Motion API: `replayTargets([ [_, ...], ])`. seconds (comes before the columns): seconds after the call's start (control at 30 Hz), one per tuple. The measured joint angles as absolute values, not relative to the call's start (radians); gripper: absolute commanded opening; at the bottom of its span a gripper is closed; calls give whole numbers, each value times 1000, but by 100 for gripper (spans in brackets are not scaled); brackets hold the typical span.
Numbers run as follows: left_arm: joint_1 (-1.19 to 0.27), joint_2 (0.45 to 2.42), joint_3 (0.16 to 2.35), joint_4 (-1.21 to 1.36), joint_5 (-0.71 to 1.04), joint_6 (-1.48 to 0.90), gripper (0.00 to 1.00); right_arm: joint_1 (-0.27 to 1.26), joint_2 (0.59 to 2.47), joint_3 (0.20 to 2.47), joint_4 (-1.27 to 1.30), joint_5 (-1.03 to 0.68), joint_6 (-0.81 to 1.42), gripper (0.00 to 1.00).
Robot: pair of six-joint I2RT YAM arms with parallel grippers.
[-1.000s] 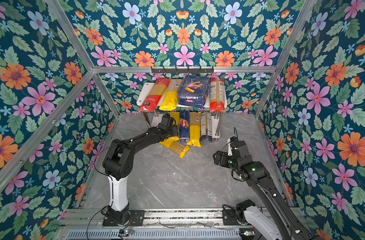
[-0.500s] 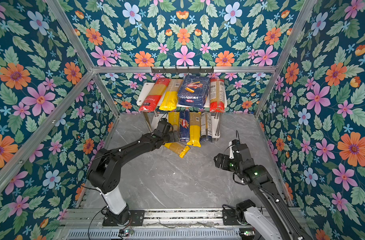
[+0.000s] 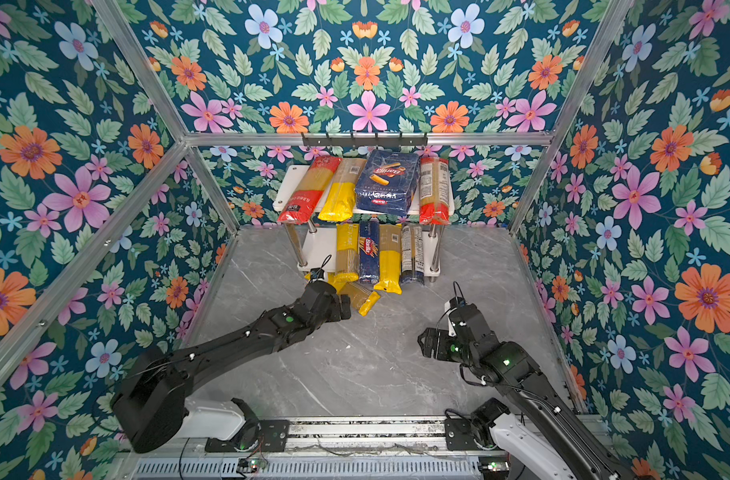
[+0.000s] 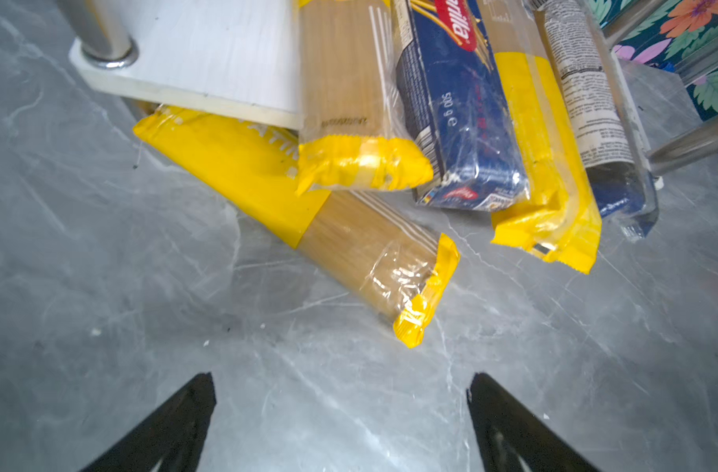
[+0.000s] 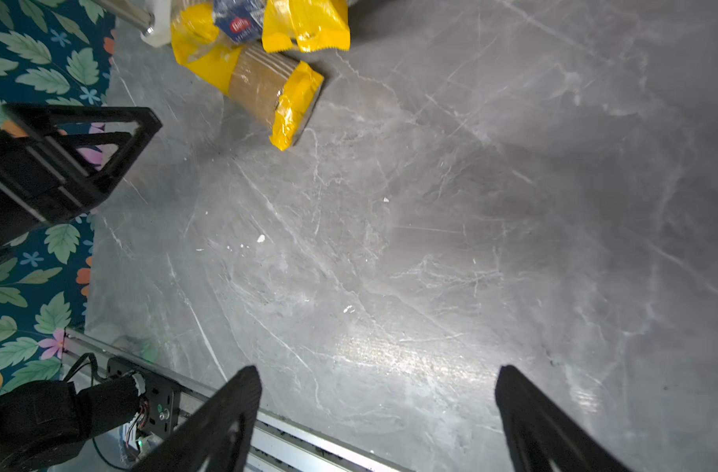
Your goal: Place and organize the pasta boxes and bags onto the shelf
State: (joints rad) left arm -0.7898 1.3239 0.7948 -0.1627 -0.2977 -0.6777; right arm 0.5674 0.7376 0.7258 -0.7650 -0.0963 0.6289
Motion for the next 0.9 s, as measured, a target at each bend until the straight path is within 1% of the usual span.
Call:
replayTargets([
  [0.13,-836,1183,666,-196,-344,-749,99,636,788,701,-711,-72,651,91],
  [0.23,-841,1087,583,-231,-368,-802,94,679,849,698,-659,-55,656,90],
  [0.33,-844,1022,542,-263,-390,-838,91,690,923,699,-595,-48,658,88],
  [0.43,-845,976,533,-295,-403,-861,86,692,1028,714,-525,-42,658,78],
  [0.5,-845,957,533,-310,-411,-861,85,693,1114,736,-470,-46,658,67],
  [0.53,-845,949,532,-318,-414,-865,85,693,1158,748,-439,-49,658,62],
  [0.6,-844,935,531,-331,-418,-868,86,693,1248,776,-382,-51,659,60],
  [0.67,-844,921,530,-338,-420,-868,91,693,1341,812,-327,-59,657,58],
  [0.73,-844,905,528,-345,-420,-868,99,693,1424,852,-276,-76,658,58],
  [0.9,-844,857,532,-374,-433,-862,100,693,1570,945,-181,-89,674,62],
])
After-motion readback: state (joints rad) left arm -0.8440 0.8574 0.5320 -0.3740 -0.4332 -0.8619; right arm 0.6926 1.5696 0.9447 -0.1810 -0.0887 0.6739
